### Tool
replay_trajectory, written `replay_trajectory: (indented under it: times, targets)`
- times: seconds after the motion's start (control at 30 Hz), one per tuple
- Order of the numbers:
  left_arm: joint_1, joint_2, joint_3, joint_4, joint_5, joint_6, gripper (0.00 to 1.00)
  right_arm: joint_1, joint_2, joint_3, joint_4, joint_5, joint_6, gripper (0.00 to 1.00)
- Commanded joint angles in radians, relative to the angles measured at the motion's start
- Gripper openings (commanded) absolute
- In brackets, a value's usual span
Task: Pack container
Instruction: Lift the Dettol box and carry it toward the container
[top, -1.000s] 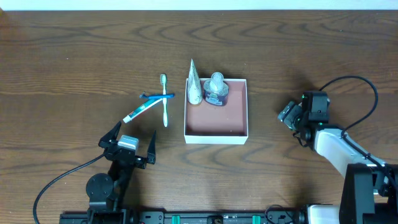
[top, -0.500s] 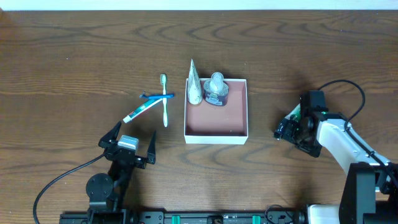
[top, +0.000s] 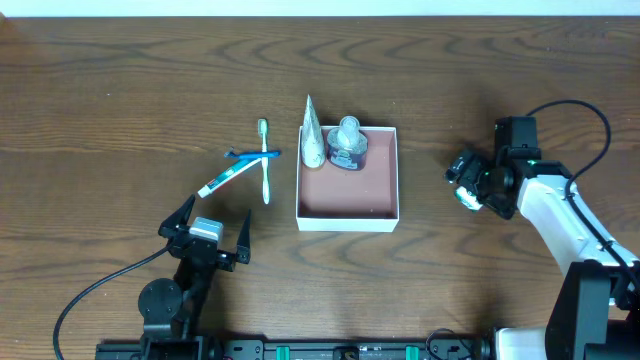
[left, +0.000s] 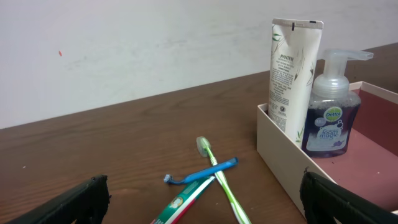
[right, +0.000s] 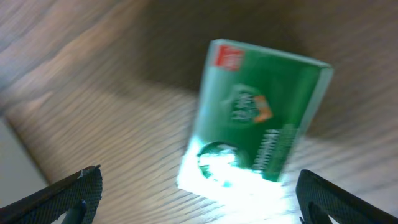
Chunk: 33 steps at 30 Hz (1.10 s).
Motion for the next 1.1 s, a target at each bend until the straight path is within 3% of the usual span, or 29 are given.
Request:
replay_trajectory:
  times: [0.0,0.37,0.93,1.07]
  targets:
    - [0.004,-0.006,-0.018,-0.034,0.003,-0.001,0.98,-0.030,0.019,0.011,-0.018,0.056,0.063,0.99]
    - [0.004,-0.006,-0.018,-0.034,0.003,-0.001,0.98,-0.087,0.038,0.010,-0.042,0.071,-0.027,0.91]
    - [0.004,-0.006,-0.018,-0.034,0.003,-0.001,0.98,-0.087,0.203,0.010,0.004,0.066,-0.070,0.92]
    - [0.004,-0.006,-0.018,-0.034,0.003,-0.001,0.98,-0.086,0.203,0.010,-0.026,0.067,-0.142,0.80]
